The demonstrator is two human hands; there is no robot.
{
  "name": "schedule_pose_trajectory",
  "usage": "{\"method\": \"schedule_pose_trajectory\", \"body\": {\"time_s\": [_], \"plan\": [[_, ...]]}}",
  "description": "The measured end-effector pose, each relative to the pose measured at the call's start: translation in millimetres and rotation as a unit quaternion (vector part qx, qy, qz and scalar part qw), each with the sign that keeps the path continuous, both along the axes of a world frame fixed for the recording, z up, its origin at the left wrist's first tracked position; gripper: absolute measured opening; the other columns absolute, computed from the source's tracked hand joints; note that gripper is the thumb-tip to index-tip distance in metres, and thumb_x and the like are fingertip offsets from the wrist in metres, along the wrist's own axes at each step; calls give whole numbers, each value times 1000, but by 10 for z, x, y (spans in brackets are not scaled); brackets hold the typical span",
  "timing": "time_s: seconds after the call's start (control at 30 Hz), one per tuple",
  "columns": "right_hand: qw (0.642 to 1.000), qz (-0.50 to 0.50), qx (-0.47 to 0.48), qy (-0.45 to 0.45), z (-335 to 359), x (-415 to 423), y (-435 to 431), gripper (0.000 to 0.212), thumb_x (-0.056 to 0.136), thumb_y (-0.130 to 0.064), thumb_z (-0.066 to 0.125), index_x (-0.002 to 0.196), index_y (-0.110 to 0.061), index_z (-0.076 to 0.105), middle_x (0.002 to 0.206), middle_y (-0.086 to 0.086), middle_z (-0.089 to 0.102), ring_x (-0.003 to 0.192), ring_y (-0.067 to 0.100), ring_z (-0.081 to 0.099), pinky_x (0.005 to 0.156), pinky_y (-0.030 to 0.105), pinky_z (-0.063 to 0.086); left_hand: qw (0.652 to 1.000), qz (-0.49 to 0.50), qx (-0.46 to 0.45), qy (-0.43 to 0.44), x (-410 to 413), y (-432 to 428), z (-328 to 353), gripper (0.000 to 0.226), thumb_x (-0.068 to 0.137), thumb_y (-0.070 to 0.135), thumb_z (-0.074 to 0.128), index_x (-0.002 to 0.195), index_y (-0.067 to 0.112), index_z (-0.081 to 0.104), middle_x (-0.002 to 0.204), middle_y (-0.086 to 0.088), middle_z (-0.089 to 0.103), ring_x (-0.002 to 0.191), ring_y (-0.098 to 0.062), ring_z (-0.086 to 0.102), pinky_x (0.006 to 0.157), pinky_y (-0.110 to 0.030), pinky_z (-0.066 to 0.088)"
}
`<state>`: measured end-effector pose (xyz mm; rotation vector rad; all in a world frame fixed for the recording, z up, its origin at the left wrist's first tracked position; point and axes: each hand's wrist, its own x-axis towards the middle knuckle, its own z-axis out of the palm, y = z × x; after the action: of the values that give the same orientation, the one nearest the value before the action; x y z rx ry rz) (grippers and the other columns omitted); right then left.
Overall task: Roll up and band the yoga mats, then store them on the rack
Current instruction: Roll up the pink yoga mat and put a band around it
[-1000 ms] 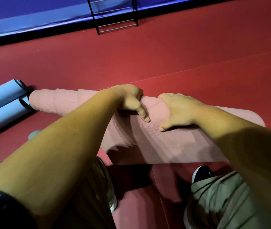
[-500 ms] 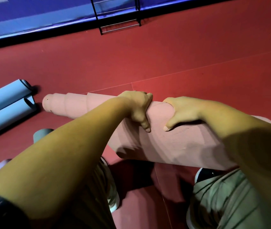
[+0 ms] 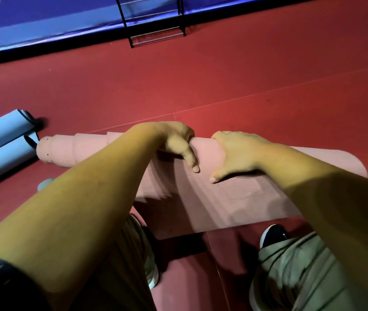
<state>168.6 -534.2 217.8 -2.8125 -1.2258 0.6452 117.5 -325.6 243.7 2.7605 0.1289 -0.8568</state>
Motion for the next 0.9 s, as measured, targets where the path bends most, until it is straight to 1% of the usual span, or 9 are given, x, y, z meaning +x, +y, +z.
{"method": "schedule_pose_trajectory", "body": {"time_s": [0.13, 0.23, 0.3, 0.33, 0.43, 0.6, 0.77, 0.83, 0.9], "plan": [[999, -22, 34, 33, 7, 84, 2, 112, 40, -88, 82, 132, -31, 53, 120, -8, 65, 104, 23, 62, 89, 44, 55, 998, -41, 33, -31, -31, -44, 50, 82, 61, 71, 89, 127, 30, 60, 117, 4, 69, 106, -24, 64, 93, -39, 55], [996, -34, 53, 62, 13, 140, -18, 110, 46, -81, 89, 138, -31, 54, 123, -7, 66, 103, 22, 61, 84, 36, 50, 987, -102, 113, -45, -95, -116, 22, 121, 51, 92, 77, 148, 26, 45, 142, 0, 57, 130, -30, 56, 109, -51, 48], [995, -35, 55, 75, 29, 187, -32, 98, 50, -77, 91, 130, -30, 59, 119, -8, 68, 101, 20, 62, 82, 35, 49, 967, -144, 202, -56, -160, -202, -6, 148, 39, 100, 73, 157, 22, 33, 153, -4, 47, 139, -35, 48, 118, -63, 35], [994, -37, 56, 82, 45, 204, -41, 90, 52, -75, 92, 124, -30, 62, 114, -9, 69, 99, 18, 63, 80, 35, 50, 959, -155, 226, -66, -183, -236, -24, 151, 38, 100, 75, 158, 19, 31, 153, -6, 46, 140, -37, 47, 119, -66, 30], [992, -40, 50, 108, 93, 198, -46, 75, 56, -71, 93, 113, -32, 64, 107, -11, 70, 95, 13, 64, 78, 33, 51, 964, -143, 201, -103, -182, -247, -49, 132, 41, 89, 85, 144, 19, 42, 139, -6, 56, 128, -36, 56, 112, -60, 40], [991, -35, 22, 126, 96, 175, -5, 97, 58, -75, 90, 138, -34, 55, 127, -9, 66, 110, 18, 63, 99, 39, 53, 985, -84, 125, -82, -122, -150, -43, 111, 33, 84, 87, 122, 28, 51, 111, 4, 65, 104, -28, 65, 87, -42, 56], [997, 14, -35, 64, 58, 38, 66, 148, 46, -85, 86, 164, -27, 20, 162, 0, 40, 143, 29, 46, 115, 48, 43, 999, -9, 32, -23, -52, -10, -19, 88, 38, 69, 98, 109, 31, 62, 100, 10, 69, 97, -22, 66, 86, -36, 57], [998, 30, -47, 14, 30, -32, 90, 153, 43, -88, 84, 164, -26, 15, 162, 3, 39, 143, 34, 46, 111, 52, 44, 1000, 1, 7, -8, -28, 47, -5, 81, 41, 64, 100, 106, 27, 67, 101, 7, 73, 98, -21, 69, 89, -35, 58], [999, 32, -31, -3, 6, -38, 100, 142, 43, -88, 83, 157, -26, 26, 151, 2, 48, 135, 34, 52, 104, 50, 49, 1000, 4, -6, 7, -15, 82, 15, 79, 44, 62, 100, 107, 26, 70, 105, 6, 75, 99, -20, 70, 94, -36, 58]]}}
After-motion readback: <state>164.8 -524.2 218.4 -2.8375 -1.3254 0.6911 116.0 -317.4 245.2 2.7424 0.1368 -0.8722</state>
